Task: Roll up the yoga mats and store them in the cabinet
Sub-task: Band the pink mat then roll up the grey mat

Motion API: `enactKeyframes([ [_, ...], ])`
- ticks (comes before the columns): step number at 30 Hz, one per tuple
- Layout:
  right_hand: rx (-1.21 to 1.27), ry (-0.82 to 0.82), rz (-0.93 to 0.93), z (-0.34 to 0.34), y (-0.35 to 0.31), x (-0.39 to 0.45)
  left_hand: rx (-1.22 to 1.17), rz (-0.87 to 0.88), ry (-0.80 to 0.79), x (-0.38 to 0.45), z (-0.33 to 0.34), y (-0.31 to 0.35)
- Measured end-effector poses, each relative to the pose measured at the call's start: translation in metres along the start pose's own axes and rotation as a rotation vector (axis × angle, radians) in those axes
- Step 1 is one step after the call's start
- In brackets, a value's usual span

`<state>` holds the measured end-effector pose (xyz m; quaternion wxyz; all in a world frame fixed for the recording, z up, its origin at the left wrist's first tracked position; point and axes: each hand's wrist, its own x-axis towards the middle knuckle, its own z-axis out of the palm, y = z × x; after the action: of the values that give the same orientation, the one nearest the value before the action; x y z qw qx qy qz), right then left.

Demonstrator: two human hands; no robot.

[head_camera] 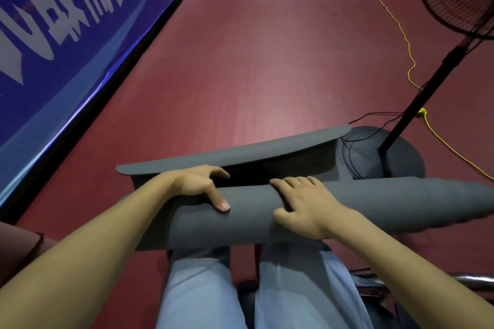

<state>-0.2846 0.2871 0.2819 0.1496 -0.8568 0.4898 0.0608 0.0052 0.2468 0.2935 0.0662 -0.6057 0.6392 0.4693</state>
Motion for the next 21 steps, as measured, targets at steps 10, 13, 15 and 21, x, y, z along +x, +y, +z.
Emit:
enactKeyframes([
  [10, 0.017, -0.031, 0.040, 0.001, -0.002, 0.015, -0.164, 0.085, 0.114, 0.004, -0.002, -0.019],
  [13, 0.015, 0.002, 0.065, 0.007, -0.005, 0.014, -0.167, 0.112, 0.134, 0.003, -0.001, -0.017],
  [15, 0.010, 0.032, 0.072, 0.010, -0.006, 0.015, -0.177, 0.110, 0.154, 0.002, -0.002, -0.017],
  [21, -0.011, 0.133, 0.092, 0.015, -0.003, 0.018, -0.211, 0.105, 0.216, 0.005, -0.006, -0.022],
])
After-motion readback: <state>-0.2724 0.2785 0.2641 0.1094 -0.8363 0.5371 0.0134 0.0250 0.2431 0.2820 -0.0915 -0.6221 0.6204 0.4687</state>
